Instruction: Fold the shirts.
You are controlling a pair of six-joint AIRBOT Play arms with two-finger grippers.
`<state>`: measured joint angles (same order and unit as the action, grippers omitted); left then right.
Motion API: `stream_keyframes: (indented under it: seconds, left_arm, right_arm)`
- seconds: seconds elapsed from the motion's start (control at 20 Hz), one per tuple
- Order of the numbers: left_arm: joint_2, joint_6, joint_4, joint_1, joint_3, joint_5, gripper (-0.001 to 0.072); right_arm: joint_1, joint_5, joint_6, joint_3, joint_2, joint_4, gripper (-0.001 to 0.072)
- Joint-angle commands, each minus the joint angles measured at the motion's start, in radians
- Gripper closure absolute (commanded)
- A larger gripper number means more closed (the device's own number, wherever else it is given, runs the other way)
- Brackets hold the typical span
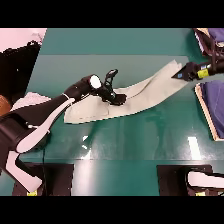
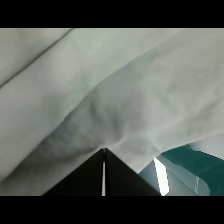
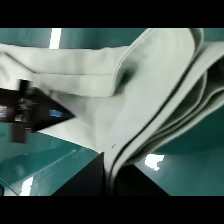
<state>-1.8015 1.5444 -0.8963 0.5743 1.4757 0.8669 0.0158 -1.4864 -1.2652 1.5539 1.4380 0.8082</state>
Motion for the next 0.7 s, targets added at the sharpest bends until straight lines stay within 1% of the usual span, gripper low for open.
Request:
stream_keyframes:
  seconds: [0.0,0.25,0.4,0.55,0.65]
  left_arm:
    - [-0.043,0.005,0.016,0.018,0.031,-0.019,0.0681]
    - [-0.043,0.004,0.030,0.018,0.031,-0.052,0.0680]
    - [-0.036,0.001,0.024,0.000,0.031,-0.033,0.0681]
    - [0.016,0.004,-0.004,-0.077,0.032,0.023,0.0681]
    - [0.090,0.003,-0.088,-0.161,0.032,0.075,0.0681]
  right_arm:
    - [-0.103,-0.025,-0.061,0.123,-0.040,-0.005,0.0696]
    - [-0.290,-0.008,-0.072,0.209,-0.014,-0.005,0.0696]
    - [-0.390,0.004,-0.072,0.256,0.031,-0.005,0.0696]
    - [-0.478,0.038,-0.072,0.315,0.090,-0.005,0.0696]
    - [-0.543,0.093,-0.072,0.336,0.122,-0.006,0.0696]
